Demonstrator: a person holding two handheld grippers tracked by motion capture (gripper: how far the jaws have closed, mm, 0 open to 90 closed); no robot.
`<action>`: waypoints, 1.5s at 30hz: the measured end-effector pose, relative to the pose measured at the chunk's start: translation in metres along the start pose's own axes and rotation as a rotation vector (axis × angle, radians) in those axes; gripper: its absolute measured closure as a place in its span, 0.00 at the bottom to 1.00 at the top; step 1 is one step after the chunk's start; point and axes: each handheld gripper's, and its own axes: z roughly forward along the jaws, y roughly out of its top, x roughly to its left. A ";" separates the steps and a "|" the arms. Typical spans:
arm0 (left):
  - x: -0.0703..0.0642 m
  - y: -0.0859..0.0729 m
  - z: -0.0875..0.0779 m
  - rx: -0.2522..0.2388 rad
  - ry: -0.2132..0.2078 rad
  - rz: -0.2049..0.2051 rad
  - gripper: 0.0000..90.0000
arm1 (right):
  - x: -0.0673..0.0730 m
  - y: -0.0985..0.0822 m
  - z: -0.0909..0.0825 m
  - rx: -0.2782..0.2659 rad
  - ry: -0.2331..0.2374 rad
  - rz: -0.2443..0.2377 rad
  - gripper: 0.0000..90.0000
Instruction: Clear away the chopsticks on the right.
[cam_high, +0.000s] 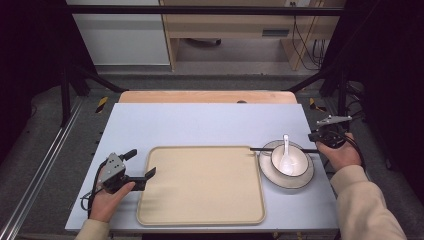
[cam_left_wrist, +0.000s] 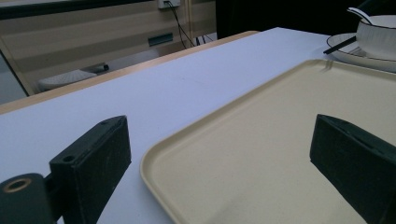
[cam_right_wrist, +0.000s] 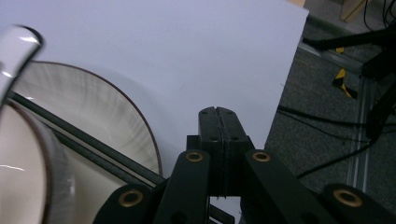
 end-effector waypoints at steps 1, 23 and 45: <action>0.000 0.000 0.000 -0.002 -0.001 0.000 0.06 | -0.002 -0.001 0.004 0.018 -0.003 -0.004 1.00; -0.002 -0.002 0.003 0.013 -0.011 0.003 0.06 | 0.011 -0.042 -0.006 0.102 0.006 0.031 0.99; -0.007 -0.002 0.007 0.033 -0.032 0.015 0.07 | 0.026 -0.062 -0.036 -0.095 0.113 -0.023 0.88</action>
